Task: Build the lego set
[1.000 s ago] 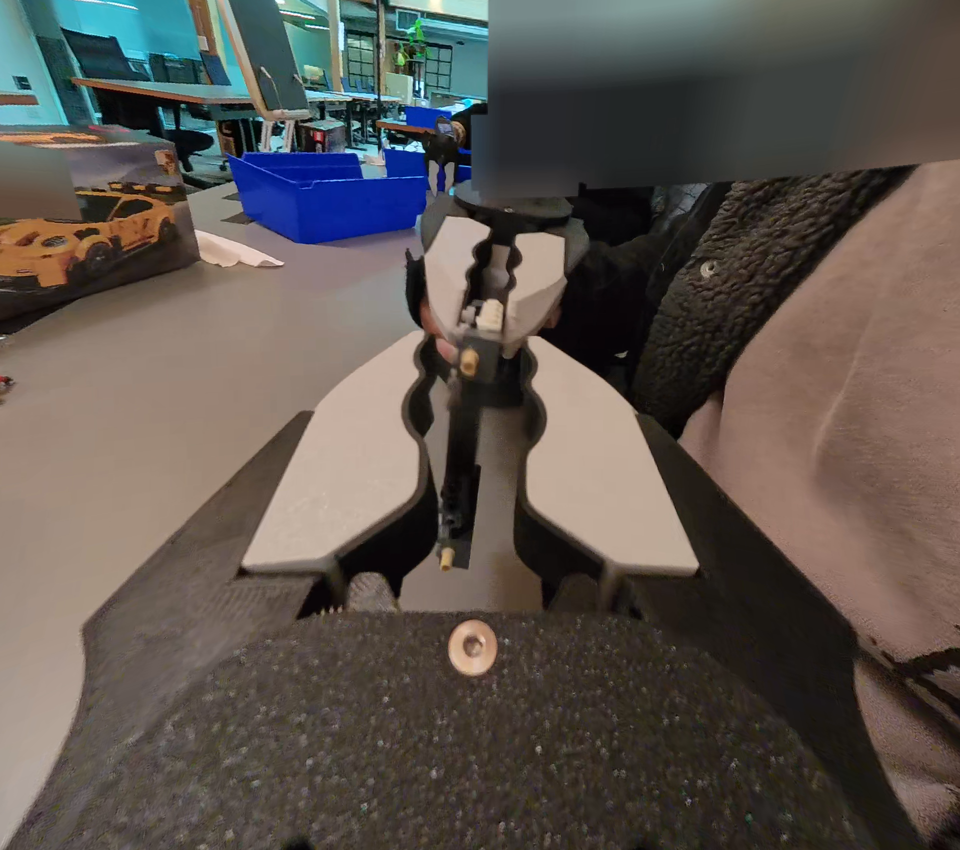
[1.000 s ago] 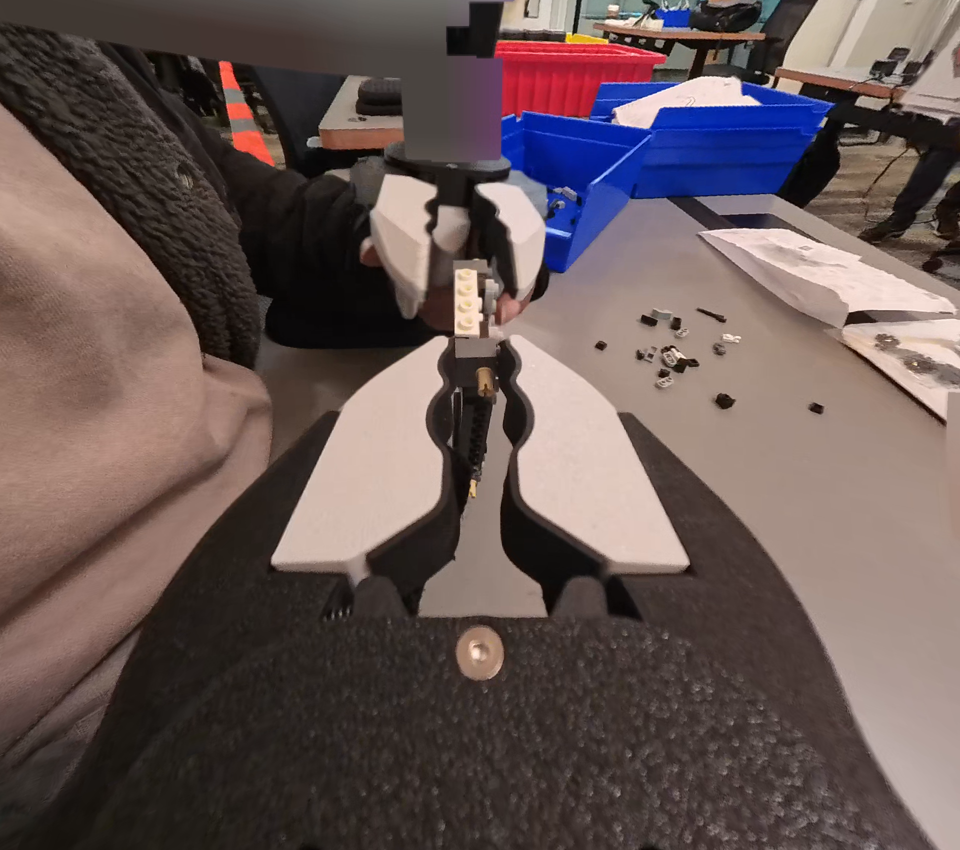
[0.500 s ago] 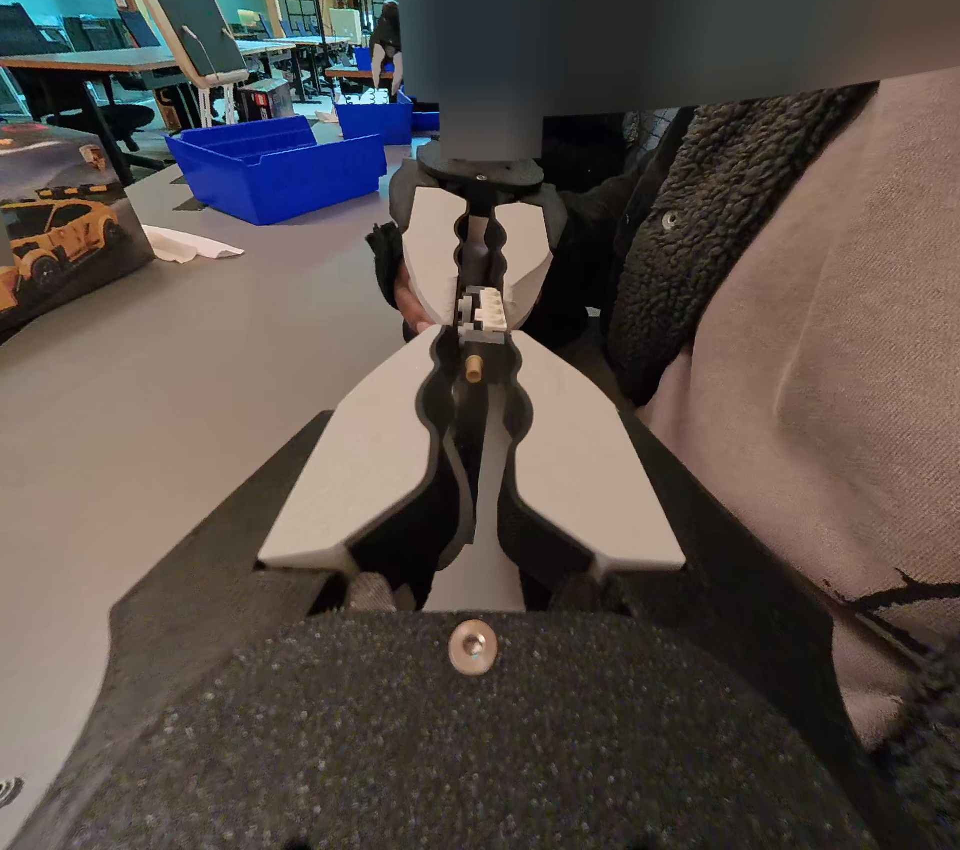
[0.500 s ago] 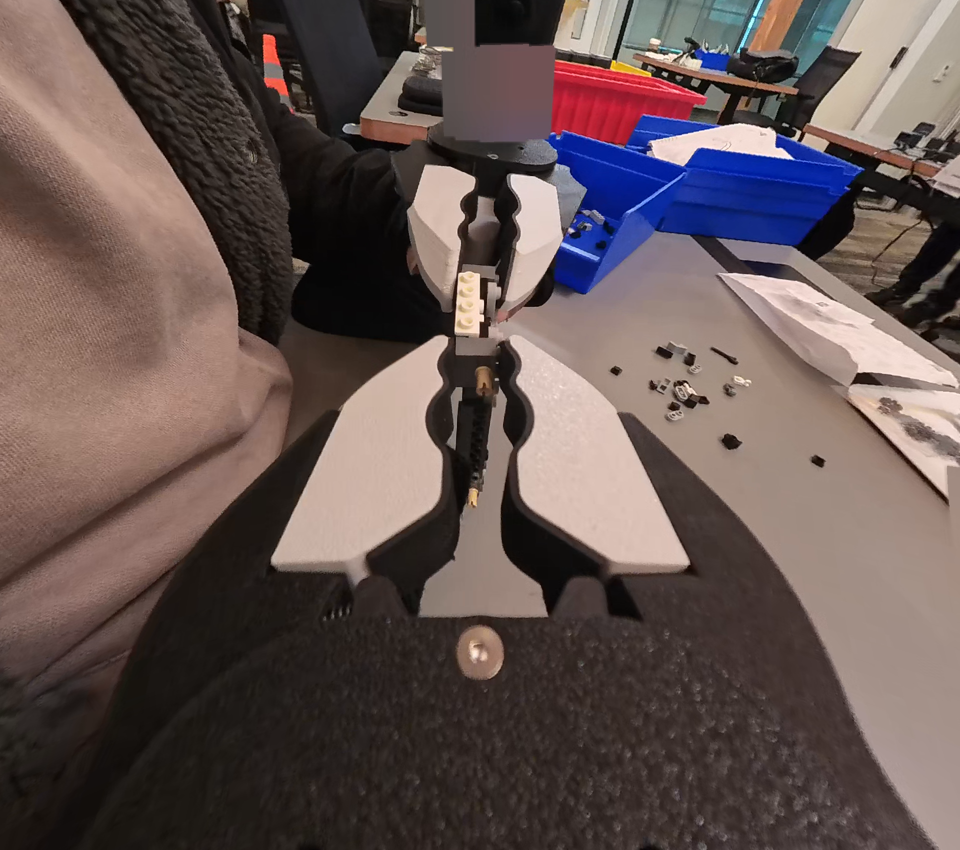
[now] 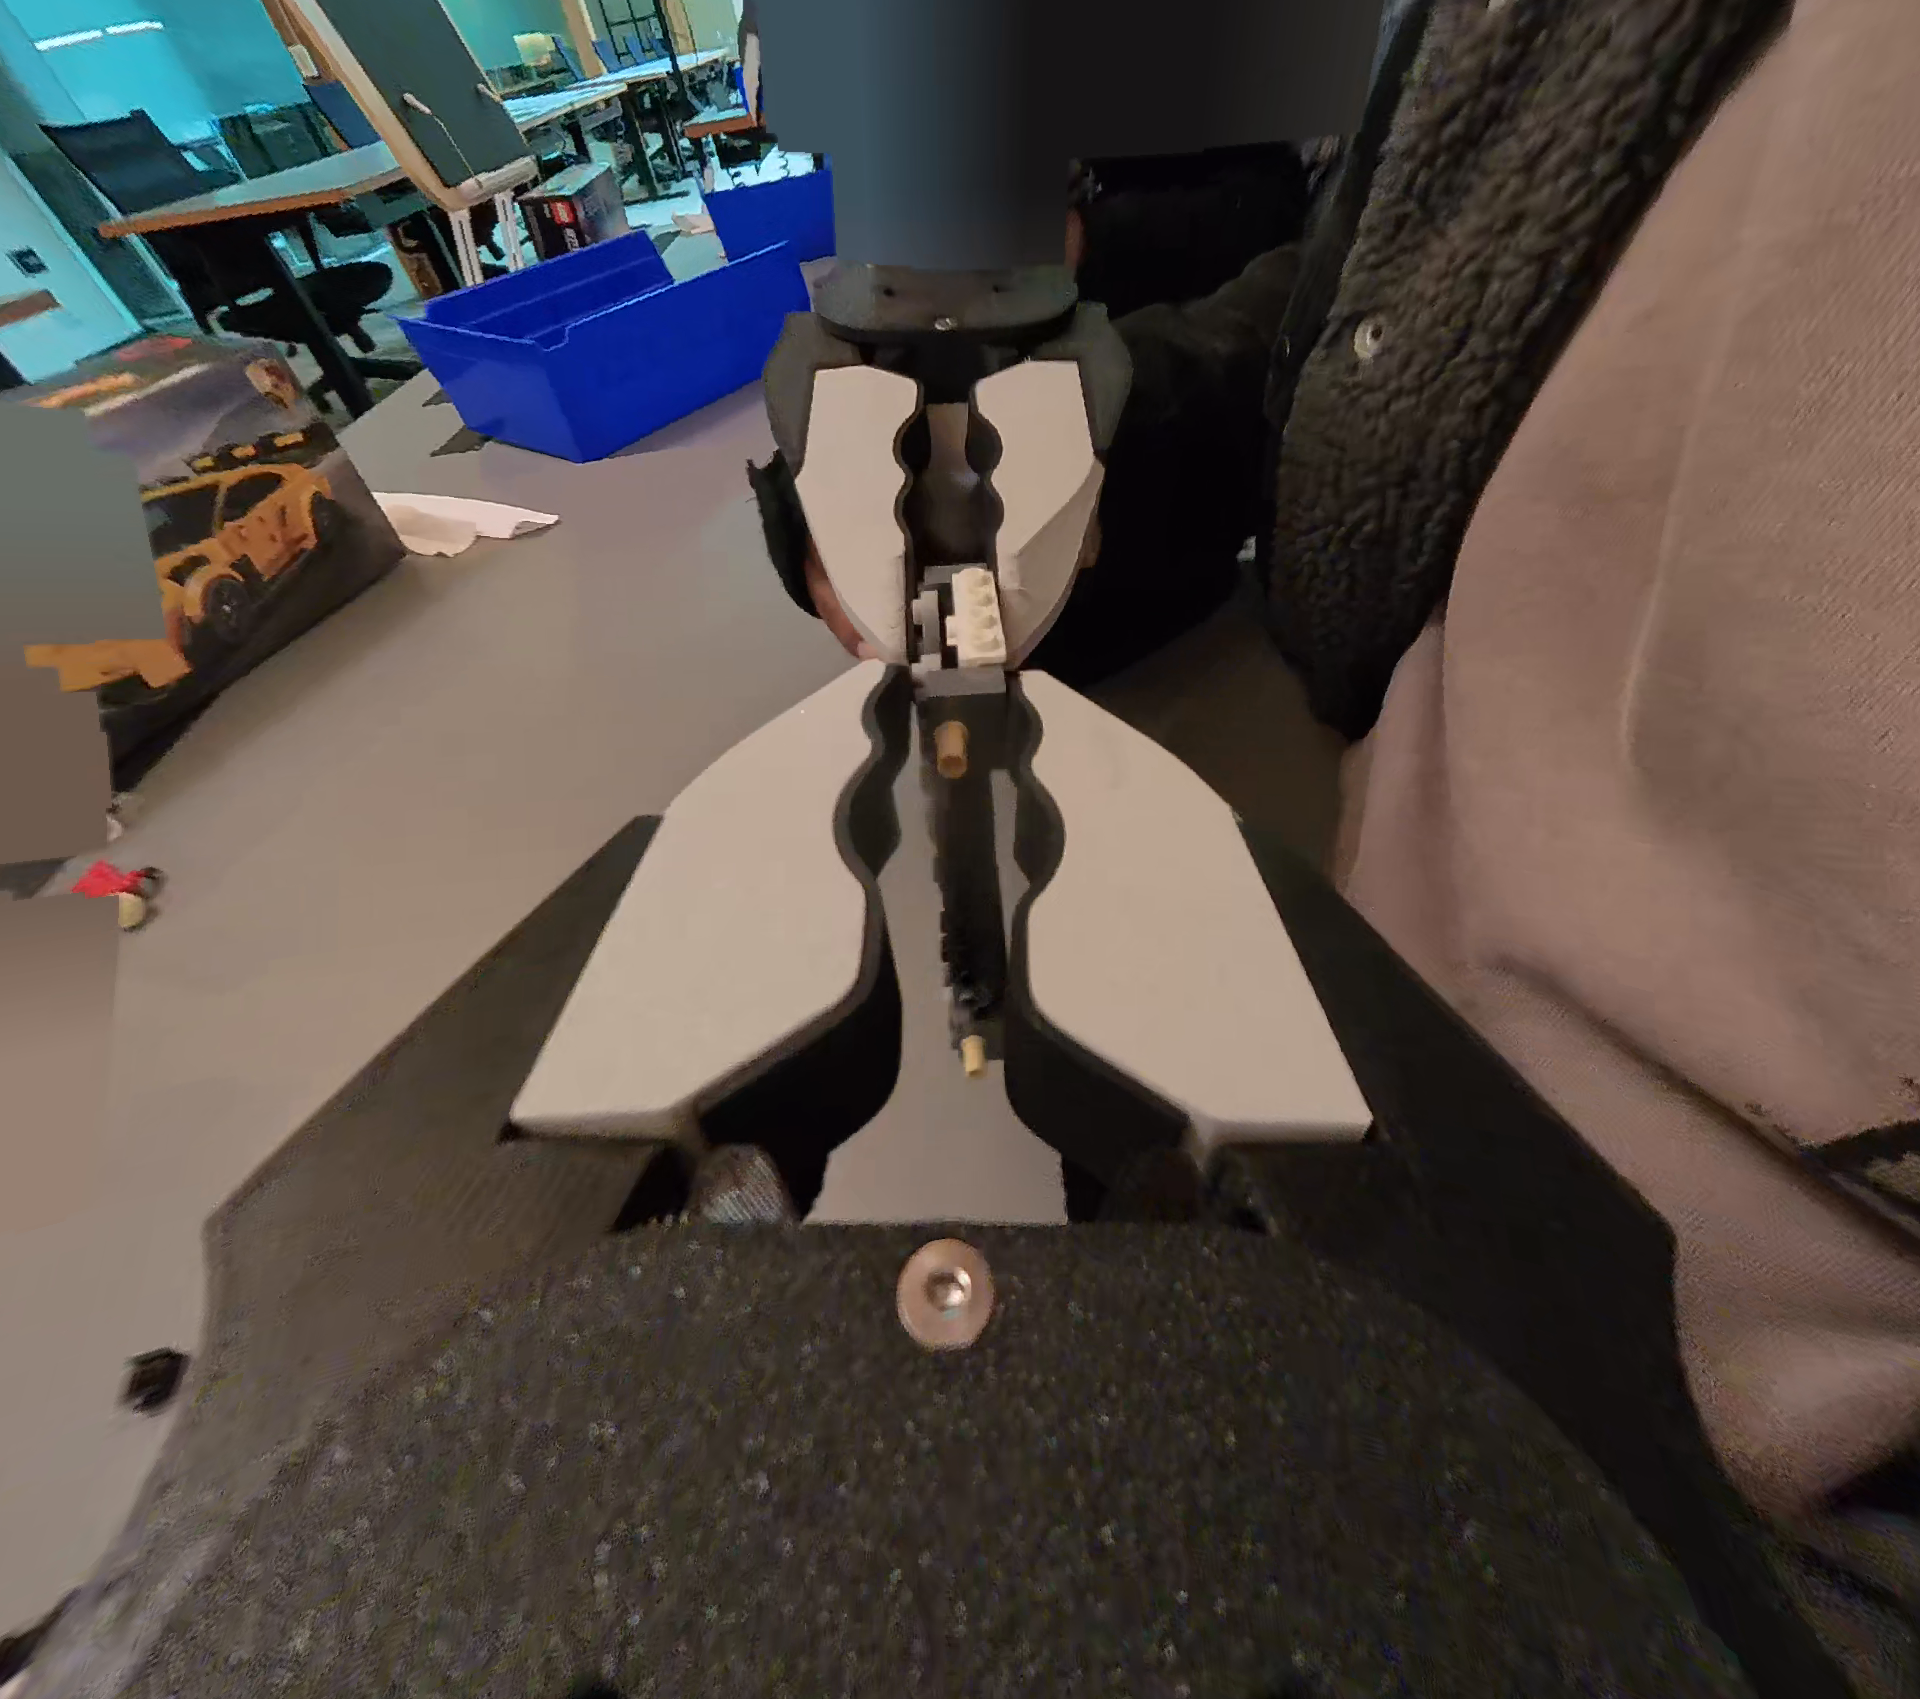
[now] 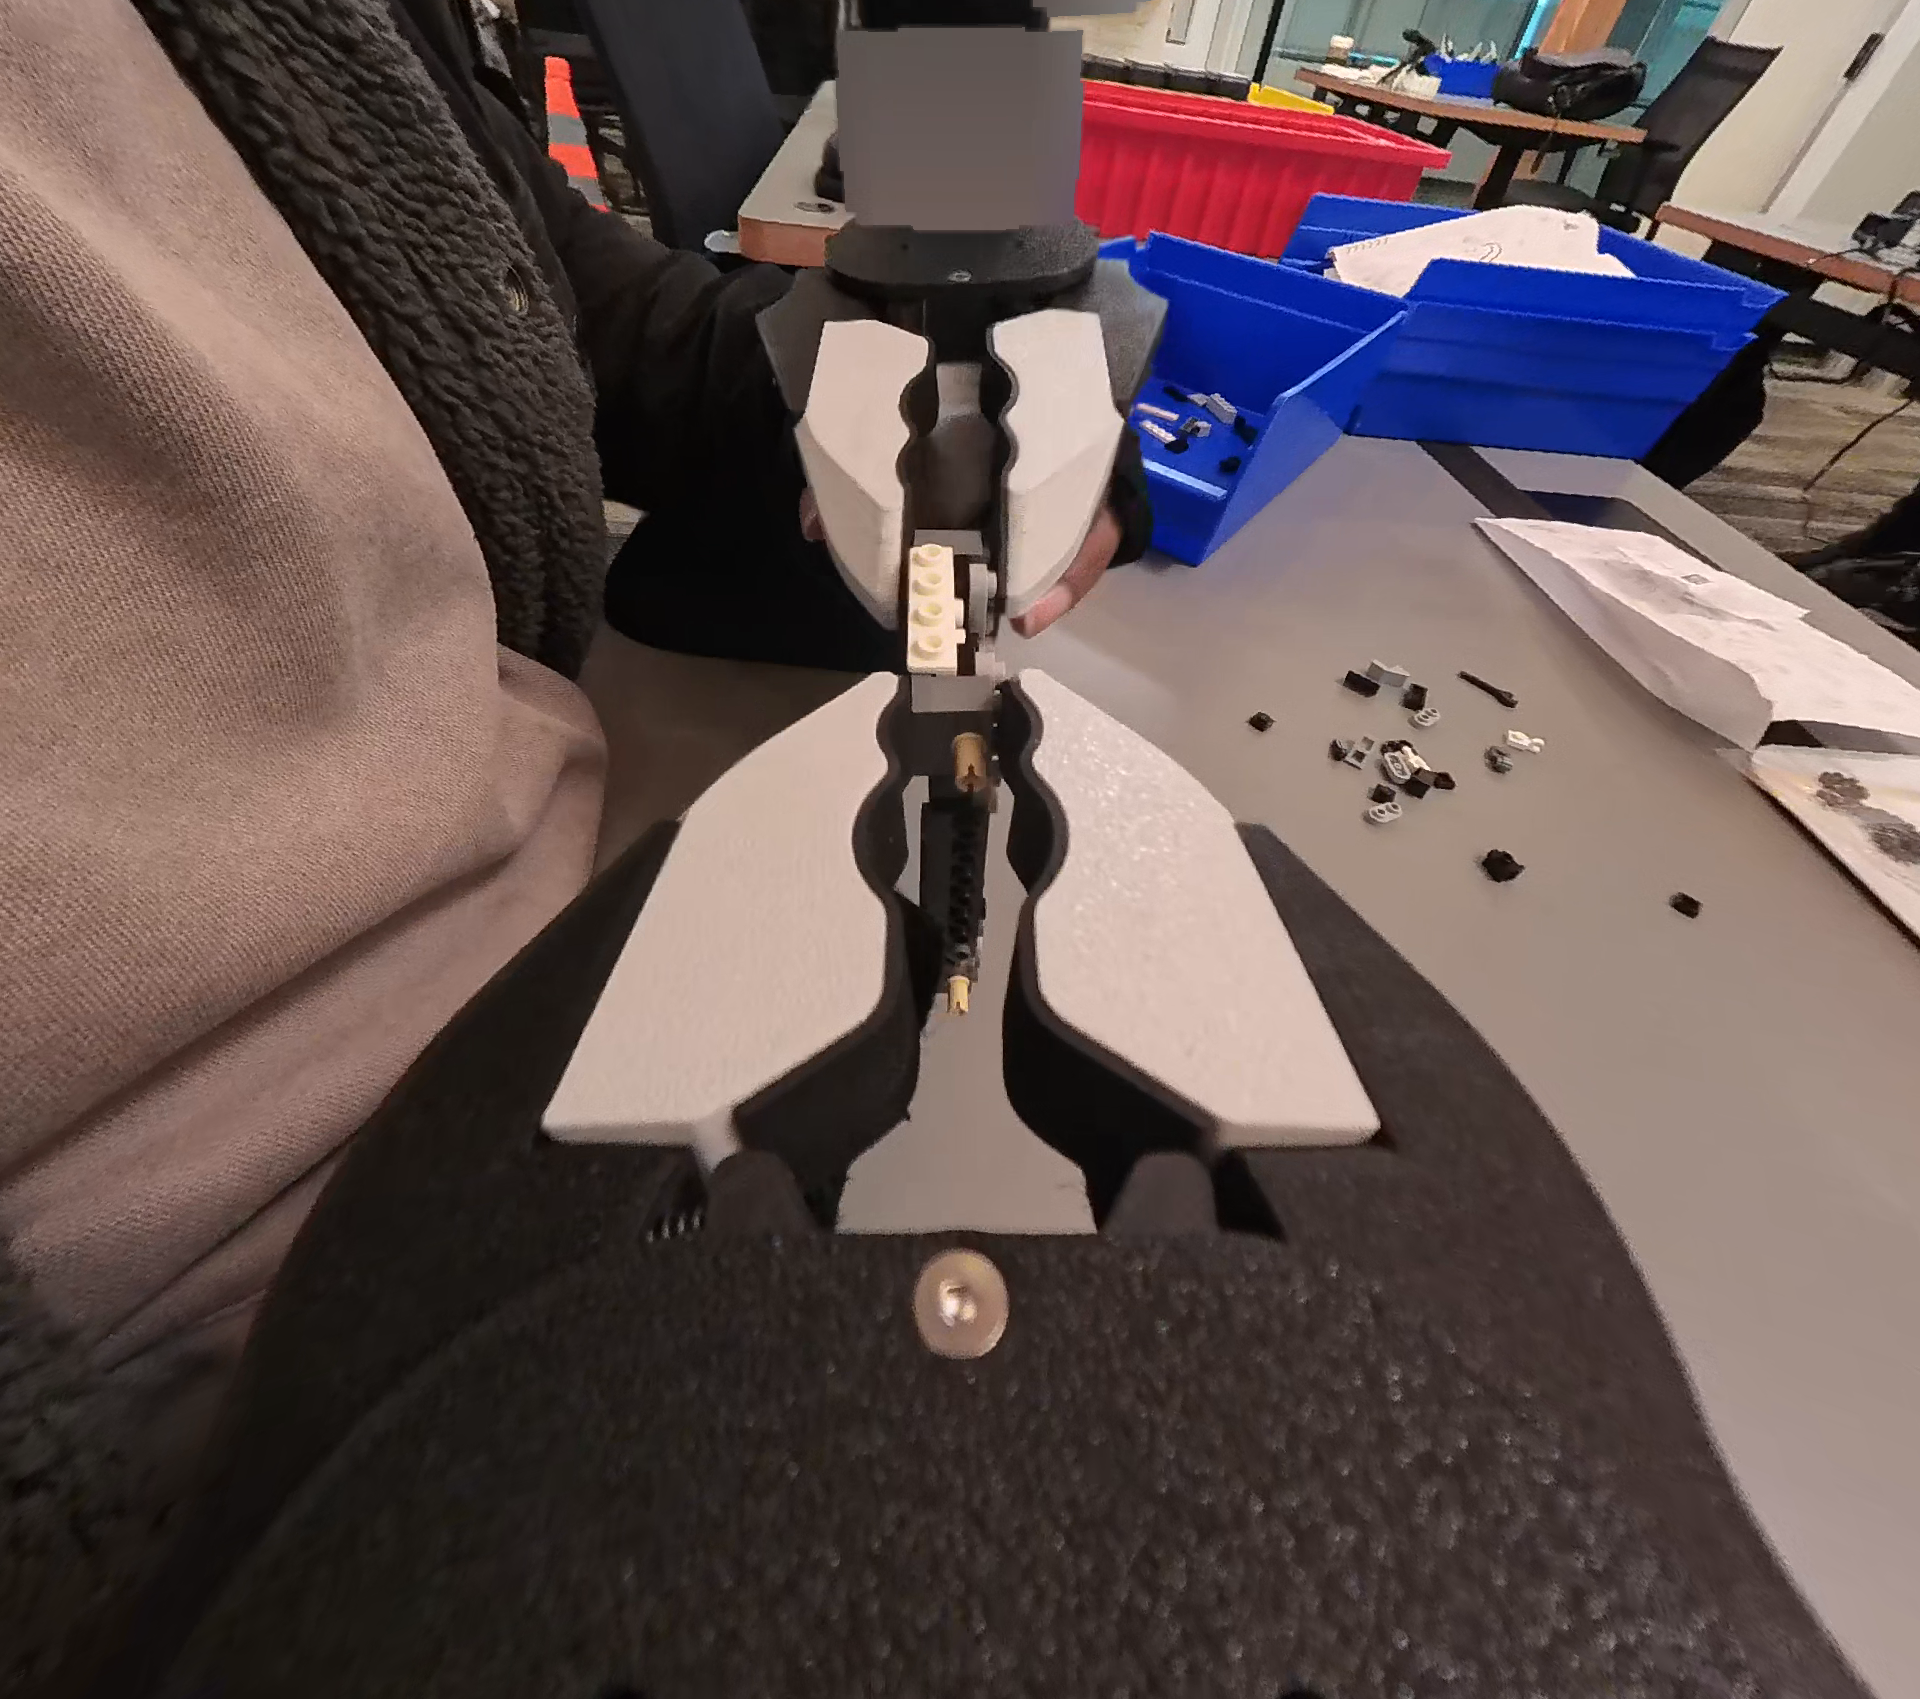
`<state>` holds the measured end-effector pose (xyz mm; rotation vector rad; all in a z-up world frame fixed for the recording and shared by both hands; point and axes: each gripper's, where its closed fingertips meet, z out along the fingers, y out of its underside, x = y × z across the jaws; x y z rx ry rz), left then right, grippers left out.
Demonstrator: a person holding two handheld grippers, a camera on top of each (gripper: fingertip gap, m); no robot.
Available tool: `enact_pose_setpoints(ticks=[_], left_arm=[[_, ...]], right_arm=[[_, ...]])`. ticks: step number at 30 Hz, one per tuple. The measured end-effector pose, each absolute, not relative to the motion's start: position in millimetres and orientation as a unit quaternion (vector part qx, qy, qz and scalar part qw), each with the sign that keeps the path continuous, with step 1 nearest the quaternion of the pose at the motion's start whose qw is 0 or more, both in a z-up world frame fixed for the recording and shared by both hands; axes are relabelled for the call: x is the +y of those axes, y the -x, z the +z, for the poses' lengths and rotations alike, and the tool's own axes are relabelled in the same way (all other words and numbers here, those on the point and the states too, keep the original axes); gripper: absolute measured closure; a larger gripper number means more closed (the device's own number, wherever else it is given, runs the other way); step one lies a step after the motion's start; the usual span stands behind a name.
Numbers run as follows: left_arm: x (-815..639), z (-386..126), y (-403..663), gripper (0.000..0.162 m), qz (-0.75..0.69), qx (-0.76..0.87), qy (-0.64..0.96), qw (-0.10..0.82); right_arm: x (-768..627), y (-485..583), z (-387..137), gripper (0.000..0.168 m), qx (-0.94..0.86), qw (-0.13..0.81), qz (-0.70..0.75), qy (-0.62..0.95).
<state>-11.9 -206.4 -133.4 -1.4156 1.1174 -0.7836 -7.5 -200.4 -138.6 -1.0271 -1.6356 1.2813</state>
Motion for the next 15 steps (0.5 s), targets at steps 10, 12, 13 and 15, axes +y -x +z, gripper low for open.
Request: enact_pose_setpoints(ticks=[10, 12, 13, 15], left_arm=[[-210.6, -141.0, 8.8, 0.146, -0.305, 0.501, 0.604, 0.54], [-211.6, -142.1, 5.6, 0.146, -0.308, 0.5, 0.604, 0.539], [-211.1, -142.1, 5.1, 0.146, -0.309, 0.496, 0.604, 0.541], [-211.0, -141.2, 4.9, 0.146, -0.32, 0.487, 0.605, 0.543]], right_arm=[[-208.0, 4.9, -139.1, 0.15, -0.667, 0.408, 0.493, 0.382], [-211.6, 4.4, -137.3, 0.151, -0.666, 0.419, 0.496, 0.367], [-211.0, 4.2, -137.4, 0.151, -0.666, 0.421, 0.494, 0.366], [-210.2, 4.2, -136.4, 0.152, -0.665, 0.421, 0.495, 0.369]])
